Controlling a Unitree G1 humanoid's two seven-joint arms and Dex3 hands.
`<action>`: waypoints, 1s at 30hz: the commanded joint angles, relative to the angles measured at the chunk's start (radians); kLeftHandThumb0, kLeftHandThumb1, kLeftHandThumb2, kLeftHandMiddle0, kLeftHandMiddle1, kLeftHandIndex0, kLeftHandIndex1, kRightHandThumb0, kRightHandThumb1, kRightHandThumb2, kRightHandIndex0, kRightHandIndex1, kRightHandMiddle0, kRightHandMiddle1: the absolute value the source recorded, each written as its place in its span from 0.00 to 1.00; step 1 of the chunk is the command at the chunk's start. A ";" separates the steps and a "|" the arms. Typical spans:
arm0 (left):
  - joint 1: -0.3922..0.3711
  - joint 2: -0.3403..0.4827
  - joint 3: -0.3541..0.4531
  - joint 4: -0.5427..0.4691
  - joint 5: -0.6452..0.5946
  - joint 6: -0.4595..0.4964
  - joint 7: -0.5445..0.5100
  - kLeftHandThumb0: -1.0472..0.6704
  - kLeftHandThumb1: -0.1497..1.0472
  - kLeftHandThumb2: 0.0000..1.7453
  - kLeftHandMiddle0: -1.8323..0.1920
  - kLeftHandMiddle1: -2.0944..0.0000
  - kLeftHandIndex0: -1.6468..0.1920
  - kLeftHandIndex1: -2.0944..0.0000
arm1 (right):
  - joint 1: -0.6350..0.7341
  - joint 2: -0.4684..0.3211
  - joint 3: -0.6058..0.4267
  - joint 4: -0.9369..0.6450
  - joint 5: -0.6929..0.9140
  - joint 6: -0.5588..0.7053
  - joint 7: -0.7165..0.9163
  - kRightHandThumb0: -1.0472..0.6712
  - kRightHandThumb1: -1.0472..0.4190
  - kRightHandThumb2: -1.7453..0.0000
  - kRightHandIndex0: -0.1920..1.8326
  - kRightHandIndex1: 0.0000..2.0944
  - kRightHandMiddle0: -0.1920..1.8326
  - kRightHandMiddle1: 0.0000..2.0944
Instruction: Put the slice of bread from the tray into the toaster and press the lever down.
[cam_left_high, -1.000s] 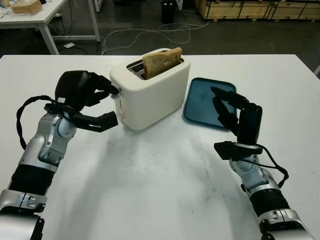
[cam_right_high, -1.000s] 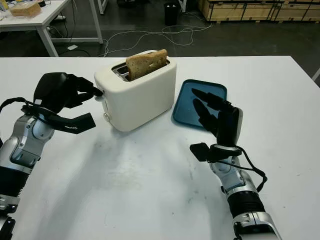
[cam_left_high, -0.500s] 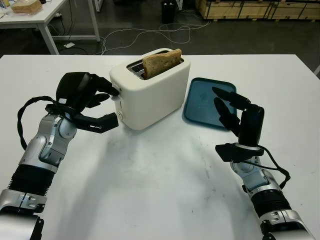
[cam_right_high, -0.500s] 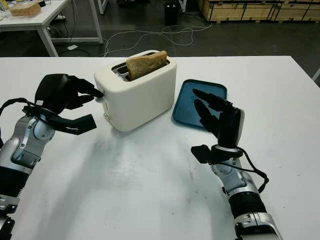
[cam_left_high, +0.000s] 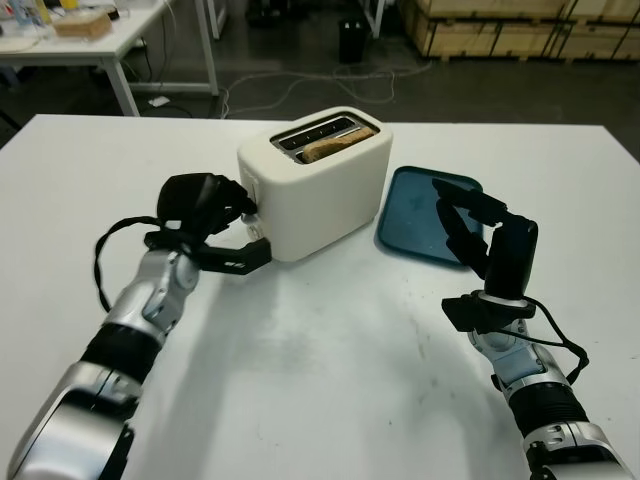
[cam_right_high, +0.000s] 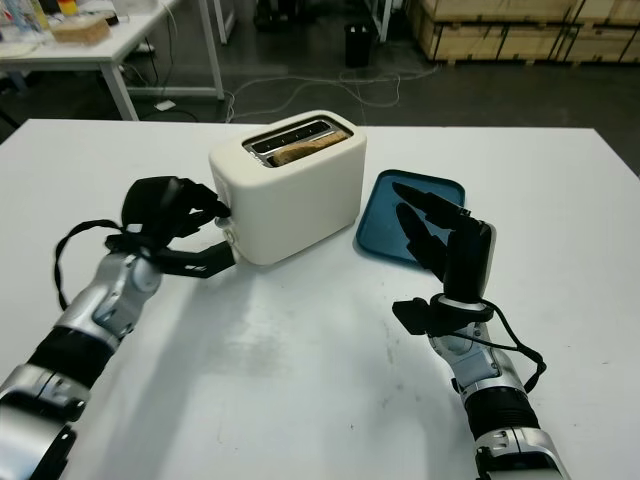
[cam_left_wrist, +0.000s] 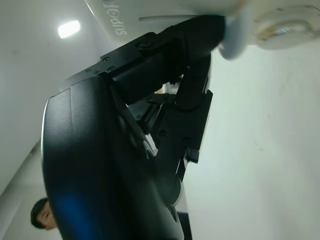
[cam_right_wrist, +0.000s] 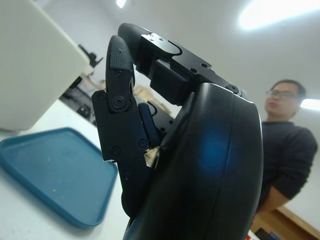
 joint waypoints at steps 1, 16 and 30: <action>0.081 -0.256 -0.239 0.342 0.105 0.055 -0.171 0.52 0.89 0.04 0.46 0.56 0.25 0.99 | 0.021 -0.019 -0.027 -0.015 0.050 -0.057 0.018 0.39 0.09 0.85 0.68 0.05 0.61 0.00; 0.133 -0.169 -0.256 0.133 0.033 0.037 -0.140 0.54 0.89 0.04 0.51 0.33 0.21 0.95 | 0.021 -0.011 -0.044 -0.014 0.040 -0.073 0.031 0.40 0.09 0.86 0.70 0.03 0.62 0.00; 0.434 0.008 -0.049 -0.770 0.018 0.085 0.008 0.55 0.87 0.00 0.46 0.21 0.41 0.51 | 0.020 0.009 -0.038 -0.031 0.054 -0.066 0.071 0.39 0.09 0.86 0.71 0.03 0.62 0.00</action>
